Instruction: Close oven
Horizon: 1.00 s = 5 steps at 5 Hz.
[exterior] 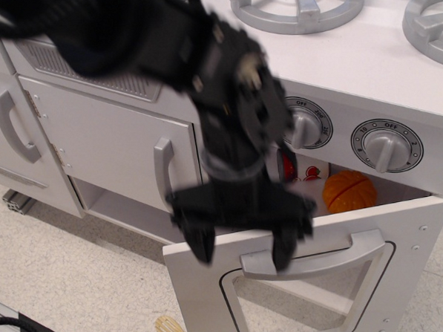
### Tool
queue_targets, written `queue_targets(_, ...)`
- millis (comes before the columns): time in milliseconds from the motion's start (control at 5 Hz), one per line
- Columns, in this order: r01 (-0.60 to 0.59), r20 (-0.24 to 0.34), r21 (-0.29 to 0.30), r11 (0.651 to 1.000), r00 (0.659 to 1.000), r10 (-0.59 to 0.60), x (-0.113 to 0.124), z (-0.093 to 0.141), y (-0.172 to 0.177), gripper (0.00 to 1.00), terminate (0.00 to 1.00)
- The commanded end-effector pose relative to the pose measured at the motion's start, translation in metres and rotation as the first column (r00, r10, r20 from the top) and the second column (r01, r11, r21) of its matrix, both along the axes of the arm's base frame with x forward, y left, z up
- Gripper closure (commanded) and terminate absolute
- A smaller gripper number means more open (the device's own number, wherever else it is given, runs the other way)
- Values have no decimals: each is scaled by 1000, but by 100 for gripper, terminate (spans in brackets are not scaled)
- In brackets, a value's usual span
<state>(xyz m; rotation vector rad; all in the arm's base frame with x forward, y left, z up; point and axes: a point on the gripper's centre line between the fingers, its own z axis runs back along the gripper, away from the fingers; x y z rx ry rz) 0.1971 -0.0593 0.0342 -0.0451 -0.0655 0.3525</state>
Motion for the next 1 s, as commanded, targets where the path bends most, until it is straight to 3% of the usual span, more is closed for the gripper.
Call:
queue_targets(0,55,19,-34,998,998,-54,-13,-31,-29,0,0)
queue_targets(200,51,32,47,998,998,-53,-6,-55,-20,0,0)
queue_targets(800,-26,88,83,996,996,19,31,-61,9,0,0)
